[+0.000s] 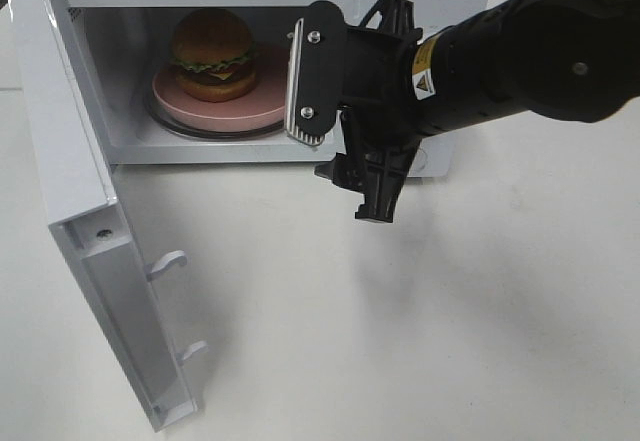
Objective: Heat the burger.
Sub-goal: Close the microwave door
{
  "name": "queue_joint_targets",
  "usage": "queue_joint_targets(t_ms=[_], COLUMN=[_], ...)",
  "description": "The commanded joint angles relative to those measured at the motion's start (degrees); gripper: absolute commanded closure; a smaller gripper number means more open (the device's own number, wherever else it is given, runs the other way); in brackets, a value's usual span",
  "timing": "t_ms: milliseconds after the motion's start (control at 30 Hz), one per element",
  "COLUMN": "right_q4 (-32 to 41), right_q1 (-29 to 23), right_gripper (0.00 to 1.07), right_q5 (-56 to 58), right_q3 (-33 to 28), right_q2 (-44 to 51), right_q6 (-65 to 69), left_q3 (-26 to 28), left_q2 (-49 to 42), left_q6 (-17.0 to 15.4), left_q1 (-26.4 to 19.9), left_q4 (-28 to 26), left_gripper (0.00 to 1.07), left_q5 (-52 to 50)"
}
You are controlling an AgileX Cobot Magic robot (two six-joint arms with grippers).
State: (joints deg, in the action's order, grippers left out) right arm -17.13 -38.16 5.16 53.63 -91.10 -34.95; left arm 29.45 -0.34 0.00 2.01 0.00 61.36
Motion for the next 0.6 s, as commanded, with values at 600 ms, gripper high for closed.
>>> queue_joint_targets(t_ms=[600], right_q4=[0.06], right_q1=[0.17], right_gripper=[0.31], right_q5=[24.47], right_q3=[-7.85], right_q2=[15.99], right_q6=[33.29], left_q3=[0.06], left_q2=[-0.86], left_q6=[0.0], left_q1=[-0.23], left_q4=[-0.34], left_gripper=[0.08], left_q5=[-0.11])
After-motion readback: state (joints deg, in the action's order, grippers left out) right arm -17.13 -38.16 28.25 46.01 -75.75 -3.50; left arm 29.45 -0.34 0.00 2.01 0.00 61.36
